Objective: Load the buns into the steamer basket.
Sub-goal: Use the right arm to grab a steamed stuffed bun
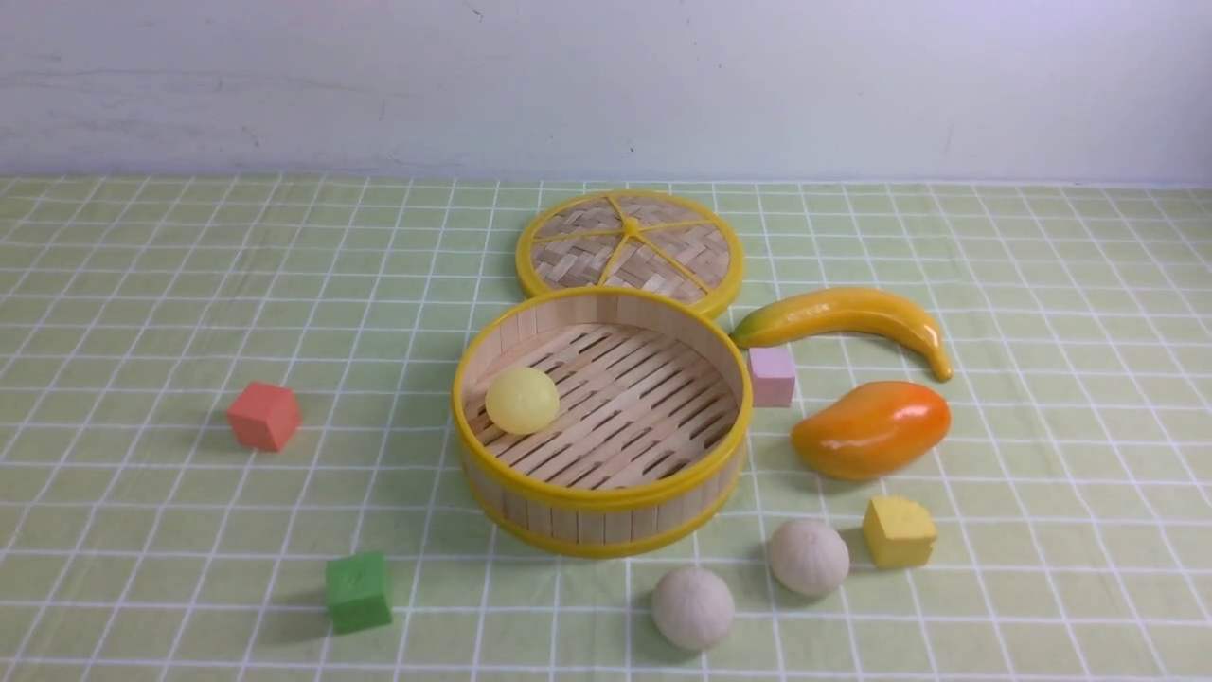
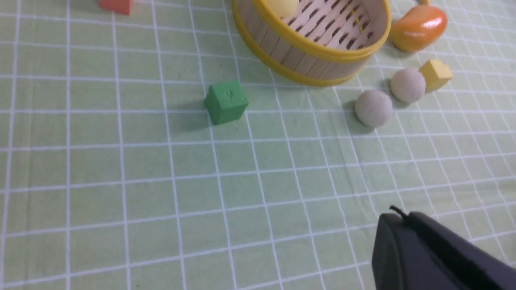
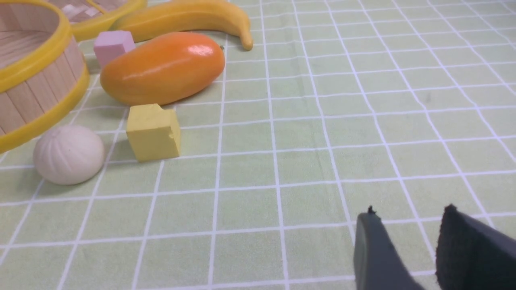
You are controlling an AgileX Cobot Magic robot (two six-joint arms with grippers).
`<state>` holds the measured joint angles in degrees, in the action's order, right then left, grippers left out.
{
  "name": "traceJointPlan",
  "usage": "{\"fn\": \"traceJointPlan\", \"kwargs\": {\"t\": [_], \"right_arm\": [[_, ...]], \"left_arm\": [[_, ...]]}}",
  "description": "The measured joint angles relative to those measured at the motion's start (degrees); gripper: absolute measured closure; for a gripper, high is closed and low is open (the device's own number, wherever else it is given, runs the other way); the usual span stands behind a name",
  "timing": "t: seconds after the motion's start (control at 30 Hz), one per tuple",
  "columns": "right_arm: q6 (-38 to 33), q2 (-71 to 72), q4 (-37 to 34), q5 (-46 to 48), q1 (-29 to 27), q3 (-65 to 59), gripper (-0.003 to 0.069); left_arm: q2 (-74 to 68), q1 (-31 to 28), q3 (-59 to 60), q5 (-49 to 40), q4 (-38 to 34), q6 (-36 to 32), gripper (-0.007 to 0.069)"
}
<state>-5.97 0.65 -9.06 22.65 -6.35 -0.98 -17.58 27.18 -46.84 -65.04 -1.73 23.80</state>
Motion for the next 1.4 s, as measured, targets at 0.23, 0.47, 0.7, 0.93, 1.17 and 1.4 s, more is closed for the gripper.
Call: {"fn": "traceJointPlan", "kwargs": {"t": [0.23, 0.47, 0.7, 0.93, 1.17, 1.4], "right_arm": [[0.0, 0.0, 0.0, 0.0, 0.0, 0.0, 0.042], [0.0, 0.0, 0.0, 0.0, 0.0, 0.0, 0.042], [0.0, 0.0, 0.0, 0.0, 0.0, 0.0, 0.042], [0.0, 0.0, 0.0, 0.0, 0.0, 0.0, 0.042], [0.0, 0.0, 0.0, 0.0, 0.0, 0.0, 0.042], [0.0, 0.0, 0.0, 0.0, 0.0, 0.0, 0.042]], "left_arm": [[0.45, 0.0, 0.0, 1.49, -0.26, 1.2, 0.0638], [0.45, 0.0, 0.0, 1.77, 0.04, 1.38, 0.0638], [0.64, -0.53, 4.7, 17.06, 6.27, 0.77, 0.0638], [4.2, -12.25, 23.21, 47.39, 6.41, -2.79, 0.0638], [16.46, -25.7, 44.19, 59.45, -1.56, -10.71, 0.0638], [18.16, -27.43, 48.6, 44.65, -4.34, -11.34, 0.0638]]}}
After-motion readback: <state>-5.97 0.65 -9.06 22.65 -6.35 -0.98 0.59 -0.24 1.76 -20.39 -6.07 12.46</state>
